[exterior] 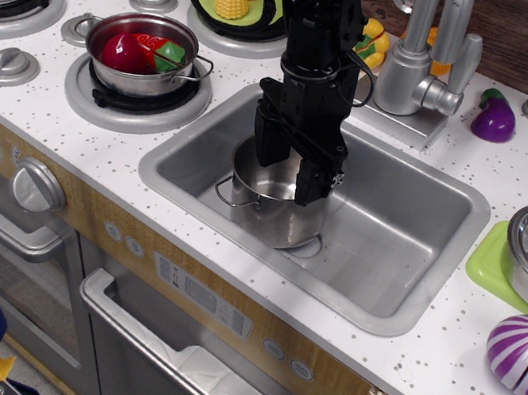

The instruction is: Pick up pot from sink

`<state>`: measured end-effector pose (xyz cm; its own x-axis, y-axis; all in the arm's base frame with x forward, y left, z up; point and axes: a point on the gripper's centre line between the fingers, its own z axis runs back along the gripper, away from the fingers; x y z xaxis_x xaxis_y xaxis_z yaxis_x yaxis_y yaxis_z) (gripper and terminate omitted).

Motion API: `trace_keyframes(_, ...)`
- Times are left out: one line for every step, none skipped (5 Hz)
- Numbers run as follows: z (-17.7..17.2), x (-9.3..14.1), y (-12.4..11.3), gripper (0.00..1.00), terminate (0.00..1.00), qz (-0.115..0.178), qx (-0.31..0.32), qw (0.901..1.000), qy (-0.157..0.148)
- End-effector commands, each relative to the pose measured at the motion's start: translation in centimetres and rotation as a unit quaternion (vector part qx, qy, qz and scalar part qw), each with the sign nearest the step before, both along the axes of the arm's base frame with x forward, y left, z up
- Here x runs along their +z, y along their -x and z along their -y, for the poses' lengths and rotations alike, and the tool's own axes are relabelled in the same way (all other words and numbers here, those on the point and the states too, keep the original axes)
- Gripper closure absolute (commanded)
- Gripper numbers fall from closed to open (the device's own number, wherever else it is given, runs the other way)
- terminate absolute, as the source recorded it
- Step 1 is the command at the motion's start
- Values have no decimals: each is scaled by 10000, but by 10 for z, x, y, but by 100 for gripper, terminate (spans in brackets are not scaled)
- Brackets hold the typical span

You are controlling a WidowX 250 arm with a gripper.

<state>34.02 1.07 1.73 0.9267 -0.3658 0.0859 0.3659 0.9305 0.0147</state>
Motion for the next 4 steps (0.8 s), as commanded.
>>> trace_keyframes(0, 0, 0, 0, 0, 0, 0, 10000, 0)
trace_keyframes(9, -7, -10, 0, 0, 27, -164, 9999, 38)
trace_keyframes(15, -16, -9, 0, 0, 46, -211, 9998, 47)
trace_keyframes(16, -27, -4, 0, 0, 265, -146, 9995, 55)
